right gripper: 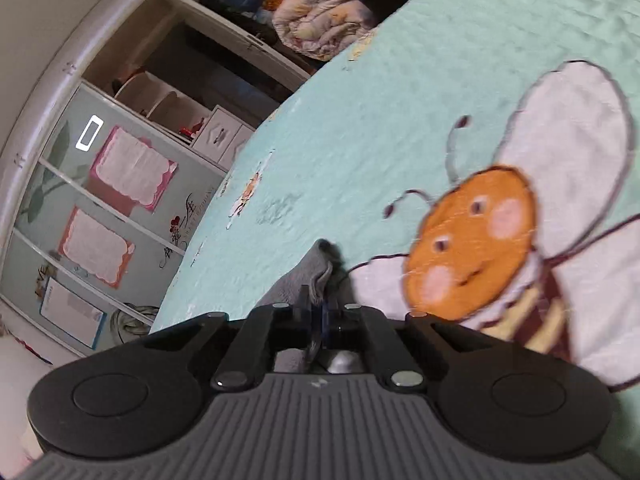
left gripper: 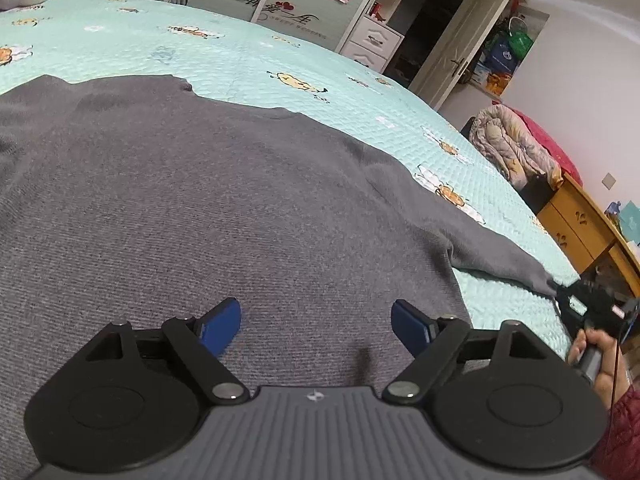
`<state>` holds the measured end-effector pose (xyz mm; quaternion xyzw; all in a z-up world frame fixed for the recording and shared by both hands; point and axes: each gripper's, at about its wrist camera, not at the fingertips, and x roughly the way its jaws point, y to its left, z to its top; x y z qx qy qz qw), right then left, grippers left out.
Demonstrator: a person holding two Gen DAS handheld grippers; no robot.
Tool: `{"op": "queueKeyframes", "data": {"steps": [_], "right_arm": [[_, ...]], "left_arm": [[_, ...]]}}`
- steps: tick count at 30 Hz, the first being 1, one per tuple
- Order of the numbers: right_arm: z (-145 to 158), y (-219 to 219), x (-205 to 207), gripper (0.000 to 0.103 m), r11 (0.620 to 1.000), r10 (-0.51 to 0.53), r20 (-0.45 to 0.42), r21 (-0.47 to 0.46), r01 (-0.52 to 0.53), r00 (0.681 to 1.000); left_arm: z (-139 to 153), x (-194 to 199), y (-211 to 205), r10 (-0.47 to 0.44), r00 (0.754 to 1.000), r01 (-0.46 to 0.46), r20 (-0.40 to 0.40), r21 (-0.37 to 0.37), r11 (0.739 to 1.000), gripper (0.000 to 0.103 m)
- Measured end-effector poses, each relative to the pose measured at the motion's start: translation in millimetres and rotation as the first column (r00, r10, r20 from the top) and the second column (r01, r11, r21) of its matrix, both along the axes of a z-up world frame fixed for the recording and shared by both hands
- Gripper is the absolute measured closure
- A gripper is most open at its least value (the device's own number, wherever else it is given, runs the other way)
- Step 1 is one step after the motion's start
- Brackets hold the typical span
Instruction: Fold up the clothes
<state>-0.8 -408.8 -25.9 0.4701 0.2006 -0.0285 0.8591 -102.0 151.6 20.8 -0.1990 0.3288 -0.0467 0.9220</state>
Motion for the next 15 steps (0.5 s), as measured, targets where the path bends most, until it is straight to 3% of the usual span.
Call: {"op": "queueKeyframes", "data": {"steps": [5,6,8,10,11,13,15], "right_arm": [[20.4,7.5,-3.4,0.103,0.976,-0.068,-0.064,-0.213,0.053,0.996],[29.3,13.4,-7.7,0.097,0.956,-0.1,-0.051,-0.282,0.082,0.994],[46.2,26.7,-14.7,0.097,0.909,-0.134,-0.013,-0.4,0.118,0.991],[57.3,52.6,-10.8,0.095,0.912,0.049,0.066,-0.41,-0.018,0.997],[60.4,65.4,-6.4,0.094,0.909,0.152,0.094,-0.404,-0.102,0.984],[47.9,89.0,20.0,0.09,0.887,0.407,0.086,-0.274,-0.372,0.909],[17.7,100.2,46.6,0.091,0.839,0.54,0.028,-0.097,-0.535,0.841]], "left_arm": [[-2.6,3.5,-4.9,-0.017,1.0,0.017,0.009,0.028,0.999,0.013],[-3.3,3.1,-6.2,-0.021,1.0,0.02,0.013,0.036,0.999,0.012],[-4.8,1.8,-9.0,-0.028,0.999,0.027,0.022,0.051,0.998,0.01],[-6.0,1.6,-12.8,-0.035,0.999,0.033,0.031,0.069,0.997,0.006],[-6.5,1.4,-15.3,-0.04,0.999,0.037,0.034,0.081,0.996,0.005],[-7.5,0.4,-22.4,-0.049,0.998,0.044,0.039,0.124,0.991,0.003],[-9.2,-1.0,-29.1,-0.057,0.997,0.049,0.045,0.164,0.985,0.001]]}}
